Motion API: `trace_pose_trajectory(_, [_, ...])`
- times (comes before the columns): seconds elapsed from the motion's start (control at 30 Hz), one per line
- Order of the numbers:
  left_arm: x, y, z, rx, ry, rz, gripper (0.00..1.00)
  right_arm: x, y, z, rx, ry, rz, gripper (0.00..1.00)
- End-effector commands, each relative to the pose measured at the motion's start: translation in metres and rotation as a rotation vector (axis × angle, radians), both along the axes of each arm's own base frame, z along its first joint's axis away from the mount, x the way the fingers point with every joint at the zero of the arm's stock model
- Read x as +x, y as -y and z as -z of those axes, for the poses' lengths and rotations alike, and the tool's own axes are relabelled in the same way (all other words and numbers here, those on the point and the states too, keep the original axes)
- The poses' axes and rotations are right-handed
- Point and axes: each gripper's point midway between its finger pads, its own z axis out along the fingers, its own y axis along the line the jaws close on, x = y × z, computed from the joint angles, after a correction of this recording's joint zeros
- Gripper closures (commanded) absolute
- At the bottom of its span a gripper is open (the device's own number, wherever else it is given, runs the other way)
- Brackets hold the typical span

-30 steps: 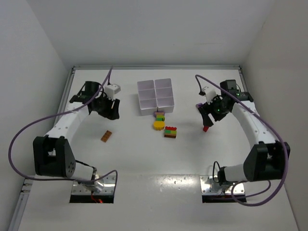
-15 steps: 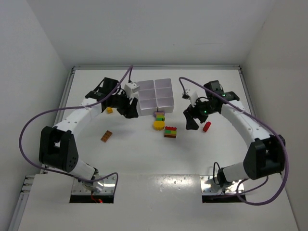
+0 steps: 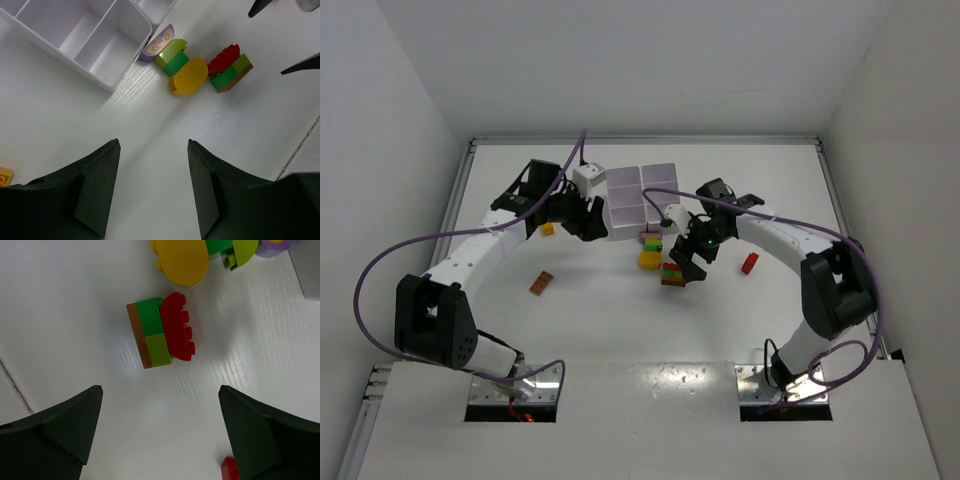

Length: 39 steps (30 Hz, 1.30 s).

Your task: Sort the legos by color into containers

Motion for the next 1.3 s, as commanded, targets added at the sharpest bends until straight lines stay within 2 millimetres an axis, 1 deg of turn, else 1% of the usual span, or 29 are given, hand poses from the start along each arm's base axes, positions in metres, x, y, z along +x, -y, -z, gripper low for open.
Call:
trace_pose_trajectory(0.0, [0.003, -0.003, -0.014, -0.016, 0.05, -0.026, 0.38, 0.022, -0.012, 0.0, 0.0, 0.087, -0.054, 0.0])
trace_pose_trajectory(0.17, [0.006, -0.008, -0.014, -0.009, 0.052, -0.042, 0.38, 0.023, -0.017, 0.017, -0.021, 0.081, -0.069, 0.0])
trace_pose_trajectory(0.2, [0.006, -0.008, -0.014, -0.009, 0.052, -0.042, 0.38, 0.022, -0.019, 0.018, -0.03, 0.085, -0.076, 0.0])
trace_pose_trajectory(0.23, [0.006, -0.008, -0.014, -0.009, 0.052, -0.042, 0.38, 0.025, -0.019, 0.023, -0.037, 0.093, -0.072, 0.0])
trace_pose_trajectory(0.27, [0.006, -0.007, -0.014, -0.013, 0.045, -0.047, 0.38, 0.024, -0.023, 0.027, -0.037, 0.092, -0.083, 0.0])
trace_pose_trajectory(0.33, [0.008, -0.01, -0.01, -0.01, 0.035, -0.056, 0.38, 0.028, -0.021, 0.03, -0.054, 0.103, -0.075, 0.0])
trace_pose_trajectory(0.37, [0.009, -0.012, -0.01, -0.004, 0.037, -0.063, 0.38, 0.025, -0.022, 0.036, -0.059, 0.093, -0.085, 0.0])
trace_pose_trajectory(0.43, [0.009, -0.011, -0.006, -0.006, 0.02, -0.068, 0.38, 0.028, -0.02, 0.04, -0.076, 0.101, -0.078, 0.0])
trace_pose_trajectory(0.47, [0.009, -0.011, -0.006, -0.006, 0.02, -0.068, 0.38, 0.026, -0.023, 0.04, -0.076, 0.101, -0.087, 0.0])
trace_pose_trajectory(0.53, [0.012, -0.011, -0.004, -0.006, 0.02, -0.068, 0.38, 0.022, -0.023, 0.049, -0.096, 0.089, -0.094, 0.0])
trace_pose_trajectory(0.6, [0.012, -0.011, -0.004, -0.006, 0.02, -0.068, 0.38, 0.02, -0.024, 0.053, -0.109, 0.085, -0.102, 0.0])
trace_pose_trajectory(0.63, [0.012, -0.011, -0.004, -0.006, 0.02, -0.068, 0.38, 0.022, -0.023, 0.056, -0.118, 0.089, -0.098, 0.0])
trace_pose_trajectory(0.67, [0.014, -0.014, -0.001, -0.003, 0.012, -0.077, 0.38, 0.018, -0.024, 0.059, -0.122, 0.082, -0.108, 0.0])
trace_pose_trajectory(0.73, [0.015, -0.013, -0.002, -0.01, 0.014, -0.083, 0.38, 0.02, -0.024, 0.062, -0.13, 0.086, -0.105, 0.0])
trace_pose_trajectory(0.77, [0.015, -0.013, -0.002, -0.01, 0.014, -0.083, 0.38, 0.018, -0.026, 0.062, -0.13, 0.086, -0.114, 0.0])
trace_pose_trajectory(0.8, [0.015, -0.013, -0.002, -0.01, 0.014, -0.083, 0.38, 0.013, -0.024, 0.068, -0.139, 0.069, -0.116, 0.0])
trace_pose_trajectory(0.83, [0.017, -0.012, -0.003, -0.012, 0.023, -0.083, 0.38, 0.016, -0.024, 0.067, -0.142, 0.082, -0.112, 0.0])
trace_pose_trajectory(0.9, [0.017, -0.012, -0.003, -0.017, 0.017, -0.088, 0.38, 0.009, -0.023, 0.074, -0.148, 0.071, -0.122, 0.0])
trace_pose_trajectory(0.93, [0.018, -0.012, -0.005, -0.019, 0.026, -0.088, 0.38, 0.013, -0.025, 0.069, -0.137, 0.092, -0.12, 0.04])
trace_pose_trajectory(0.97, [0.019, -0.012, -0.001, -0.017, 0.017, -0.088, 0.38, 0.009, -0.021, 0.074, -0.151, 0.083, -0.119, 0.07])
trace_pose_trajectory(1.0, [0.022, -0.015, -0.003, -0.026, 0.021, -0.106, 0.38, 0.008, -0.021, 0.073, -0.147, 0.091, -0.118, 0.09])
trace_pose_trajectory(1.03, [0.022, -0.014, -0.001, -0.031, 0.015, -0.112, 0.38, 0.008, -0.021, 0.073, -0.147, 0.091, -0.118, 0.16])
trace_pose_trajectory(1.07, [0.022, -0.014, -0.001, -0.031, 0.015, -0.112, 0.38, 0.002, -0.019, 0.077, -0.162, 0.082, -0.125, 0.2])
trace_pose_trajectory(1.1, [0.023, -0.012, -0.003, -0.044, 0.016, -0.111, 0.38, 0.002, -0.019, 0.076, -0.156, 0.093, -0.124, 0.25])
trace_pose_trajectory(1.13, [0.022, -0.016, 0.0, -0.041, 0.008, -0.12, 0.39, 0.003, -0.019, 0.072, -0.15, 0.103, -0.123, 0.31])
trace_pose_trajectory(1.17, [0.023, -0.013, -0.002, -0.058, 0.009, -0.116, 0.4, 0.003, -0.019, 0.071, -0.146, 0.11, -0.122, 0.41])
trace_pose_trajectory(1.2, [0.024, -0.013, -0.004, -0.065, 0.012, -0.12, 0.4, -0.001, -0.019, 0.071, -0.139, 0.105, -0.126, 0.46])
trace_pose_trajectory(1.23, [0.021, -0.011, 0.0, -0.071, -0.002, -0.111, 0.4, 0.0, -0.019, 0.068, -0.135, 0.113, -0.125, 0.52])
trace_pose_trajectory(1.27, [0.023, -0.014, -0.001, -0.079, -0.002, -0.126, 0.42, -0.001, -0.018, 0.066, -0.133, 0.117, -0.124, 0.64])
